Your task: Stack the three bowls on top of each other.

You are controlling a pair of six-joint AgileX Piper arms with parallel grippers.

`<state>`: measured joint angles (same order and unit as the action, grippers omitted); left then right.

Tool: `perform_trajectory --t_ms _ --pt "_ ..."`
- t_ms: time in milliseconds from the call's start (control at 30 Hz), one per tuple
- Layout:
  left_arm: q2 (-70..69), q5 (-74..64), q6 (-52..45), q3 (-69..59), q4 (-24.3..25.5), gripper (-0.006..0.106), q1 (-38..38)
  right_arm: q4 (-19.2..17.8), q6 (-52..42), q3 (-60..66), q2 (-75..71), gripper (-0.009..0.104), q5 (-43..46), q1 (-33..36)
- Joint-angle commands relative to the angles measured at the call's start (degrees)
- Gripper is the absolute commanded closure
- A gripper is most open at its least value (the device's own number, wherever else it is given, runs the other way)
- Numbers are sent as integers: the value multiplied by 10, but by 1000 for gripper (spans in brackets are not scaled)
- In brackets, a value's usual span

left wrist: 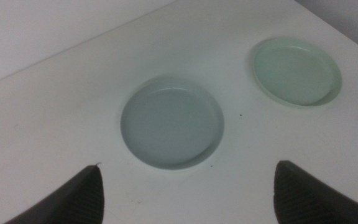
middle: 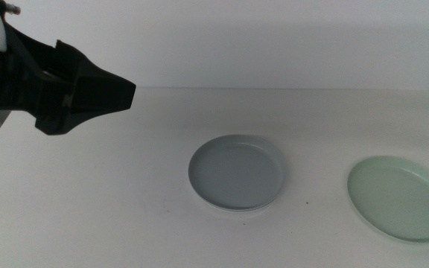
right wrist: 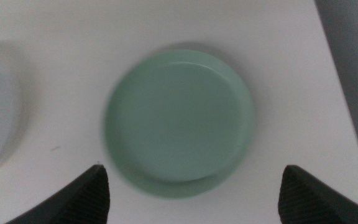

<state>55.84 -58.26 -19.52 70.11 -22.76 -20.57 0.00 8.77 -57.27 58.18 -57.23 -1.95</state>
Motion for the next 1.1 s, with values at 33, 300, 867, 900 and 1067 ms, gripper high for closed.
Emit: perform_trajectory --t_ms 33,300,867,900,1067 --pt "-3 3 -1 -2 0 7 1 -18 -4 -32 78 2 7 -42" --pt "-3 3 -1 -2 0 7 1 26 -33 -113 269 2 58 -145" --pt "-3 3 -1 -2 0 7 1 57 -73 -217 528 2 47 -171" --pt "-3 3 -1 -2 0 7 1 64 -73 -217 535 2 44 -171" --pt "-3 3 1 -2 0 7 1 100 -97 -216 565 8 33 -170"
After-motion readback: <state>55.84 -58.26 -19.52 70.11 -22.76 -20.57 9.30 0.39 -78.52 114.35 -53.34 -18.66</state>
